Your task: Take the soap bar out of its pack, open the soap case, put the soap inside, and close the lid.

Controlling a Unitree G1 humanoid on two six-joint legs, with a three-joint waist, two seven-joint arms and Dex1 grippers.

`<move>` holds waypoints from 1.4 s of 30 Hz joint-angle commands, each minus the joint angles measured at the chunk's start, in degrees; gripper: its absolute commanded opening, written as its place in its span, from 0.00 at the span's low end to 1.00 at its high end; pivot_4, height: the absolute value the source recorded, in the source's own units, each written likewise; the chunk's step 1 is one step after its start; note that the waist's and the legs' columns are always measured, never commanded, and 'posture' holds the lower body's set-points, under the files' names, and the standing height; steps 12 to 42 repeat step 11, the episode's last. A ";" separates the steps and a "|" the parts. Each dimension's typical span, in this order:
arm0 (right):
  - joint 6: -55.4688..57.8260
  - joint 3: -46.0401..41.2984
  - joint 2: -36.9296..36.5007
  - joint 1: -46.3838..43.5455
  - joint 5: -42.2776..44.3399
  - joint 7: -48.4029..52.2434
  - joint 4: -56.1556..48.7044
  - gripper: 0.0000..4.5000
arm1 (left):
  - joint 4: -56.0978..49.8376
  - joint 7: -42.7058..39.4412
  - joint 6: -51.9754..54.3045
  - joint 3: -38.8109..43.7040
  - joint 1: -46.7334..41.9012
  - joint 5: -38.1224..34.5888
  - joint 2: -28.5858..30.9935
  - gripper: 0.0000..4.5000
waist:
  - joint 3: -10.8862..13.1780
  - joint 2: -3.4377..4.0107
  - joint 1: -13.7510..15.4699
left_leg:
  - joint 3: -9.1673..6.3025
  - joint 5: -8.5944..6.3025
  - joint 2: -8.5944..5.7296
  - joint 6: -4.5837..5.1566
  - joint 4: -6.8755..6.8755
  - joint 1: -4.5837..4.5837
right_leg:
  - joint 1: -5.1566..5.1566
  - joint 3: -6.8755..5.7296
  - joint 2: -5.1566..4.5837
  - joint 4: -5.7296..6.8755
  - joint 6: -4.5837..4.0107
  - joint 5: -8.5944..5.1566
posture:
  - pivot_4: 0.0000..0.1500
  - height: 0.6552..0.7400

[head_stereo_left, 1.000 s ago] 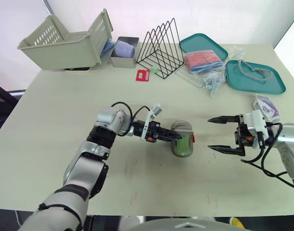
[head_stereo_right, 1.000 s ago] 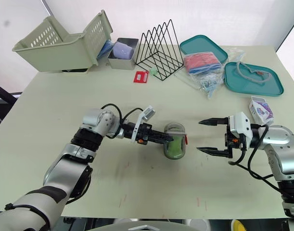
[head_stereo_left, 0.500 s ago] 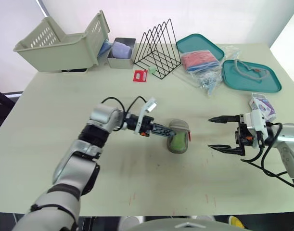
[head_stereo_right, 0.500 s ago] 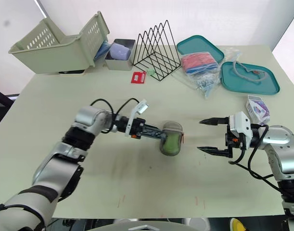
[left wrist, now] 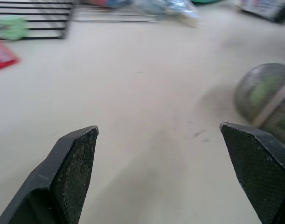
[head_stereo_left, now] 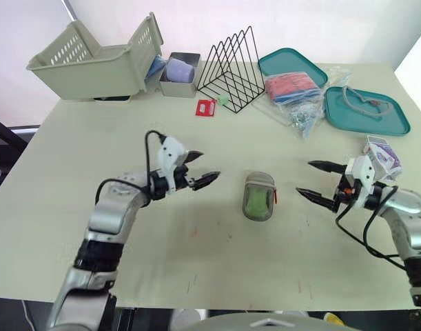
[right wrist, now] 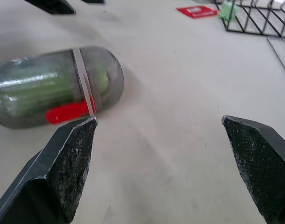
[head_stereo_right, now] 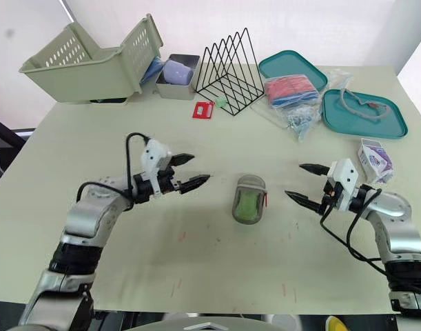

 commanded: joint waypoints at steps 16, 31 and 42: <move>-1.47 -6.63 -5.12 4.08 3.57 5.72 -0.98 1.00 | -4.80 -0.82 -0.38 5.07 5.11 -2.06 4.37 1.00 | 0.00 0.00 -0.14 | 0.02 -0.01 0.00 0.02 -0.04 0.02 | 0.00 0.00 0.02 -0.02 0.00 0.00 | 1.00 1.00; -1.47 -6.63 -5.12 4.08 3.57 5.72 -0.98 1.00 | -4.80 -0.82 -0.38 5.07 5.11 -2.06 4.37 1.00 | 0.00 0.00 -0.14 | 0.02 -0.01 0.00 0.02 -0.04 0.02 | 0.00 0.00 0.02 -0.02 0.00 0.00 | 1.00 1.00; -1.47 -6.63 -5.12 4.08 3.57 5.72 -0.98 1.00 | -4.80 -0.82 -0.38 5.07 5.11 -2.06 4.37 1.00 | 0.00 0.00 -0.14 | 0.02 -0.01 0.00 0.02 -0.04 0.02 | 0.00 0.00 0.02 -0.02 0.00 0.00 | 1.00 1.00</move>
